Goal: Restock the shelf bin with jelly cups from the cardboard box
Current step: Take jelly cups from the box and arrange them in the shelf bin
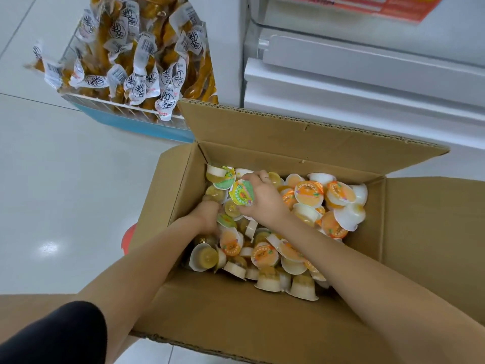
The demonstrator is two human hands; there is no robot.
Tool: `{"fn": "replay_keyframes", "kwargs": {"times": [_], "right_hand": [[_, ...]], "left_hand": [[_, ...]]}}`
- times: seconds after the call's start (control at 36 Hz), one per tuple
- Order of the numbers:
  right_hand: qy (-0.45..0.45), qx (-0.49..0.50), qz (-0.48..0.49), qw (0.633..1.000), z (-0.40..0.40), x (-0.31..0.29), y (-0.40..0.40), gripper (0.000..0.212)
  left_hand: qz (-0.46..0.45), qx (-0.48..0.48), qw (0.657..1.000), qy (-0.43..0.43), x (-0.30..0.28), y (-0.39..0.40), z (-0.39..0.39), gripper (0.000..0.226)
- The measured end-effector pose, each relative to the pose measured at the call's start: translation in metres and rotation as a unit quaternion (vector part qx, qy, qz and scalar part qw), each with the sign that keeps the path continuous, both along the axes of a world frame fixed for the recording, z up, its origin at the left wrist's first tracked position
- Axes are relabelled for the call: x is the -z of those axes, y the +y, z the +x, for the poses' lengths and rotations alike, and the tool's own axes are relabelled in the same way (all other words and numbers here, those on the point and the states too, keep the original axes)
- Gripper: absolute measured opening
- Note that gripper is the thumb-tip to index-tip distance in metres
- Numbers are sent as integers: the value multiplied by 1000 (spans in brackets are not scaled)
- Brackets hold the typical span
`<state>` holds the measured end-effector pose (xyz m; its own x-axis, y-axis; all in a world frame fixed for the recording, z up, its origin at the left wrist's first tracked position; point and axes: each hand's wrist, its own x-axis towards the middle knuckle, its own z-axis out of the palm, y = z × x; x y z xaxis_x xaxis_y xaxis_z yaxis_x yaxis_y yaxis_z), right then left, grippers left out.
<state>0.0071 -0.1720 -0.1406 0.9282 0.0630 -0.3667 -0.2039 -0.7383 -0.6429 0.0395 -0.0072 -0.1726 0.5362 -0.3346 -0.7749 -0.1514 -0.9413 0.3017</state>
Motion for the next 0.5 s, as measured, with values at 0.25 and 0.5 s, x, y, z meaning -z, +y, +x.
{"fn": "replay_keyframes", "kwargs": {"times": [0.25, 0.5], "right_hand": [[-7, 12, 41, 999, -33, -55, -24, 57], [-58, -34, -19, 998, -44, -168, -63, 61]], "left_hand": [[-164, -167, 970, 58, -38, -3, -8, 50], [-277, -205, 919, 192, -213, -38, 10, 44]]}}
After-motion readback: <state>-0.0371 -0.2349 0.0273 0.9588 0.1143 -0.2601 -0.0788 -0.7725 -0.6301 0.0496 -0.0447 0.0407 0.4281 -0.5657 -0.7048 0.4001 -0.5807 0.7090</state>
